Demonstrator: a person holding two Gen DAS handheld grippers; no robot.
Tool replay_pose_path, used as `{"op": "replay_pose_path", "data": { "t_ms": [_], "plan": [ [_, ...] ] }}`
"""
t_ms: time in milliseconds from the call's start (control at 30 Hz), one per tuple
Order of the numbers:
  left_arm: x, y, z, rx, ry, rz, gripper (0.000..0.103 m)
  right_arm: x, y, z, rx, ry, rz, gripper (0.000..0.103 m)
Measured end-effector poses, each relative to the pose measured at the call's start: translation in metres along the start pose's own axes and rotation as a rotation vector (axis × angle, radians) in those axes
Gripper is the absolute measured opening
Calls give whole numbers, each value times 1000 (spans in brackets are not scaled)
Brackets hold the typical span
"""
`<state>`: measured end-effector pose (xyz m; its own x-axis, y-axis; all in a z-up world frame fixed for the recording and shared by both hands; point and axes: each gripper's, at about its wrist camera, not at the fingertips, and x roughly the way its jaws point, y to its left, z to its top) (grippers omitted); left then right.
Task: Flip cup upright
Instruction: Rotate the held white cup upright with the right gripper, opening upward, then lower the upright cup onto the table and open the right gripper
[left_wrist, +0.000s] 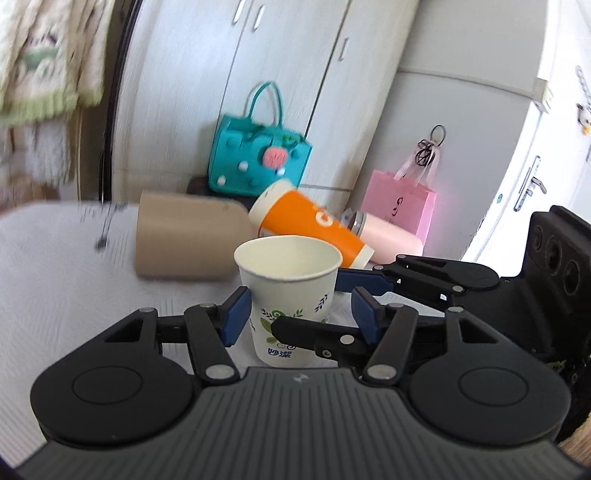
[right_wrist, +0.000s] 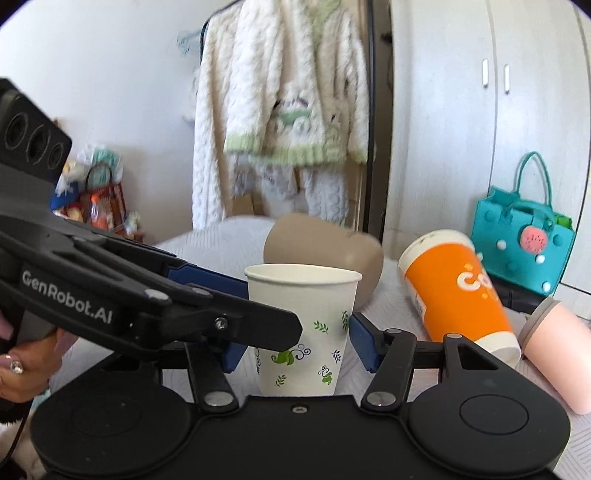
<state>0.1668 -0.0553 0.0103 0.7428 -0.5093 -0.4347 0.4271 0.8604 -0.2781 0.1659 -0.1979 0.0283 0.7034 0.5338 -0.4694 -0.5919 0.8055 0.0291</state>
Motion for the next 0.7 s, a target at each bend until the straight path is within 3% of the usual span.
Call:
{"op": "replay_pose_path", "data": {
  "t_ms": [100, 267, 467, 700],
  "plan": [
    [3, -2, 3, 31, -7, 4, 59, 1, -1, -2, -7, -37, -15, 64],
    [9, -6, -1, 55, 0, -14, 59, 8, 1, -8, -36, -11, -60, 64],
    [19, 4, -5, -41, 60, -66, 59, 5, -6, -13, -3, 21, -65, 64],
    [17, 6, -7, -55, 39, -37, 59, 8, 0, -8, 0, 21, -57, 64]
  ]
}}
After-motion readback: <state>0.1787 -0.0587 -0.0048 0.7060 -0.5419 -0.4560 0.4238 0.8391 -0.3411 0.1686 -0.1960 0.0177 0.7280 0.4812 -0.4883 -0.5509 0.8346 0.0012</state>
